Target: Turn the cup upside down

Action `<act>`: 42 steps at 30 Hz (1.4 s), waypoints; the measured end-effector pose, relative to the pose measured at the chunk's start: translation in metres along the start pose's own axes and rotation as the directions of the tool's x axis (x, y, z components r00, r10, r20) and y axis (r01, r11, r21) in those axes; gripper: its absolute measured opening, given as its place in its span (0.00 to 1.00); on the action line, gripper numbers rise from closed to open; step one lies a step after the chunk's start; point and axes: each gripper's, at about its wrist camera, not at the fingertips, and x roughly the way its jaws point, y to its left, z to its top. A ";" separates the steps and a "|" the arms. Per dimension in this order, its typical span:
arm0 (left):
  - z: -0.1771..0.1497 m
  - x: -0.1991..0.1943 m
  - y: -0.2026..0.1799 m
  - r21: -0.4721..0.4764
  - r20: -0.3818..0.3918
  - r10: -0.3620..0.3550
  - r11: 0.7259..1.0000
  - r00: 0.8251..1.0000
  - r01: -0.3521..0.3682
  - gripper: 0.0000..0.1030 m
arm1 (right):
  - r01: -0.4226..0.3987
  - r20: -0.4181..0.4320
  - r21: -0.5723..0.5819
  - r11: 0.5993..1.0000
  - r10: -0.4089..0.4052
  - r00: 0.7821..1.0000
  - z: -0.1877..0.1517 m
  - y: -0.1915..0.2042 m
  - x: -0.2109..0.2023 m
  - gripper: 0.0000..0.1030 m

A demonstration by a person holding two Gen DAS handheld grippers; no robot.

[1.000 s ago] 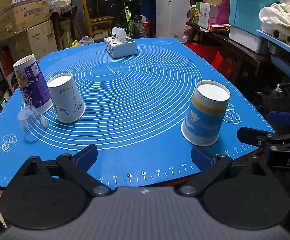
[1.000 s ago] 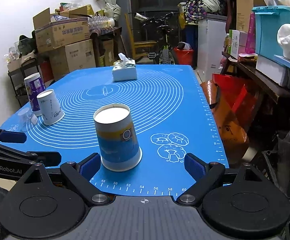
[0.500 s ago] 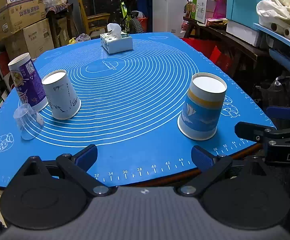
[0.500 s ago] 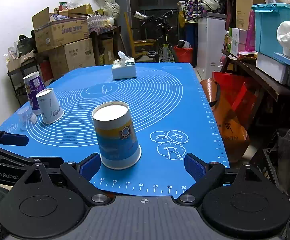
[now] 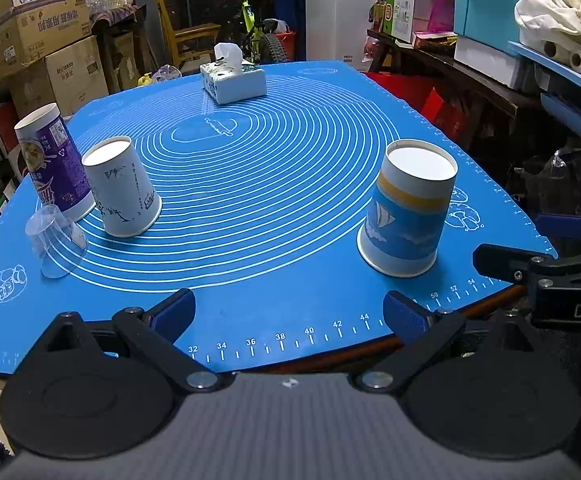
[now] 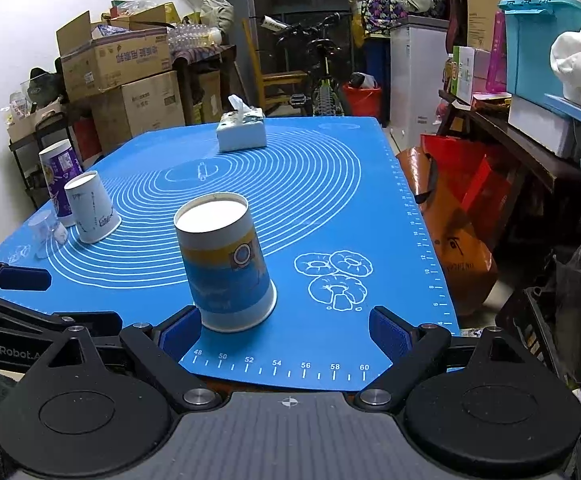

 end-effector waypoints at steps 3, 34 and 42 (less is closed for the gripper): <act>0.000 0.001 0.001 -0.004 -0.002 0.002 1.000 1.000 -0.002 0.96 | 0.000 0.000 0.001 1.000 0.000 1.000 0.000 0.000 0.000 0.89; 0.001 0.003 0.003 -0.010 -0.007 0.008 1.000 1.000 -0.008 0.96 | 0.000 -0.002 0.002 1.000 0.000 1.000 -0.001 -0.002 0.000 0.89; 0.000 0.004 0.003 -0.014 -0.009 0.006 1.000 1.000 -0.006 0.96 | 0.000 -0.003 0.003 1.000 0.000 1.000 0.000 -0.002 0.000 0.89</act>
